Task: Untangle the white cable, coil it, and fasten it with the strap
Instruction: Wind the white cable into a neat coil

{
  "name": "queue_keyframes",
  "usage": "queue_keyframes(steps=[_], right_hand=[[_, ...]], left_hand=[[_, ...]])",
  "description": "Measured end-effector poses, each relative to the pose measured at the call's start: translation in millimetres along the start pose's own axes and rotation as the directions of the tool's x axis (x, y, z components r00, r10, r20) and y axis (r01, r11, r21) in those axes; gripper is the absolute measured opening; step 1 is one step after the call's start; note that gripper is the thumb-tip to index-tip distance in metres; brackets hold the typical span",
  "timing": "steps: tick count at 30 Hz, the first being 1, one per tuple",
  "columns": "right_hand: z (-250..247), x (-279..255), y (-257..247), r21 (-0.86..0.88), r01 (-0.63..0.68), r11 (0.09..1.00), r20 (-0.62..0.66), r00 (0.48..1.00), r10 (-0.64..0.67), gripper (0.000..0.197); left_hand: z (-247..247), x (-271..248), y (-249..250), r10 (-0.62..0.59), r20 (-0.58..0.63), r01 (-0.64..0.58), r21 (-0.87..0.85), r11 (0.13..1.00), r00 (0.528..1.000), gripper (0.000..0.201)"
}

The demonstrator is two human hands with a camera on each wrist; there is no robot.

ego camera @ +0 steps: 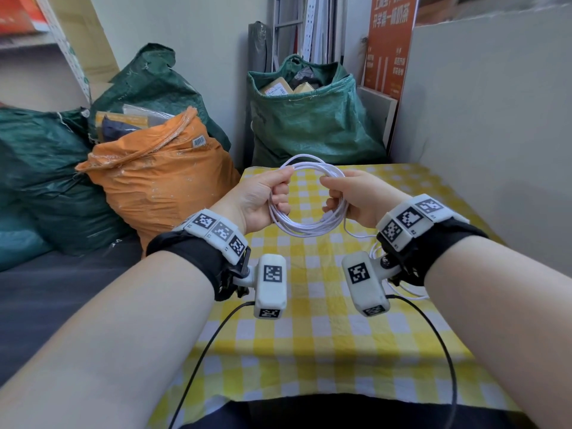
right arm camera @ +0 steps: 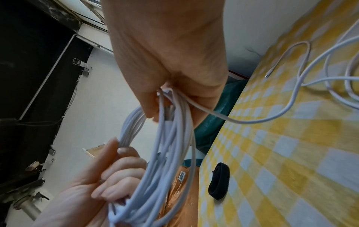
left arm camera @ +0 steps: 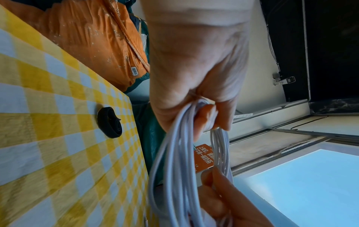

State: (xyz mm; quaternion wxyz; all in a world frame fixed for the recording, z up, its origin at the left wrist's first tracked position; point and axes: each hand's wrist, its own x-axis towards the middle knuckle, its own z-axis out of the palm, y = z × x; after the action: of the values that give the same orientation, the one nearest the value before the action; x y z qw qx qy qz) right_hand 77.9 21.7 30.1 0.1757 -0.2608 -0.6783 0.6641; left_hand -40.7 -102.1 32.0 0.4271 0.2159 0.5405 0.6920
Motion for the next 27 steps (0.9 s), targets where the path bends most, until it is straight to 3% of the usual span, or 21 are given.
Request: queue_keyframes(steps=[5,8,13,27], right_hand=[[4.6,2.4,2.5,-0.096,0.031,0.995,-0.089,0.995,-0.039,0.014],[4.7,3.0,5.0,-0.186,0.044,0.982,-0.090,0.994,-0.062,0.007],[6.8,1.9,6.1,-0.300,0.066,0.952,-0.046,0.995,-0.083,0.003],[8.1,-0.8,4.7,-0.474,0.172,0.864,0.090,0.985,-0.146,0.009]], left_hand=[[-4.3,-2.7,-1.7,-0.083,0.045,0.078,0.115,0.990,0.995,0.025],[-6.3,-5.1,-0.9,-0.101,0.060,0.090,0.161,0.983,0.993,0.017],[-7.2,-2.6,-1.6,-0.155,0.085,0.135,0.202,0.970,0.984,0.043],[-7.3,-4.5,2.8,-0.247,0.147,0.185,0.343,0.921,0.958,0.036]])
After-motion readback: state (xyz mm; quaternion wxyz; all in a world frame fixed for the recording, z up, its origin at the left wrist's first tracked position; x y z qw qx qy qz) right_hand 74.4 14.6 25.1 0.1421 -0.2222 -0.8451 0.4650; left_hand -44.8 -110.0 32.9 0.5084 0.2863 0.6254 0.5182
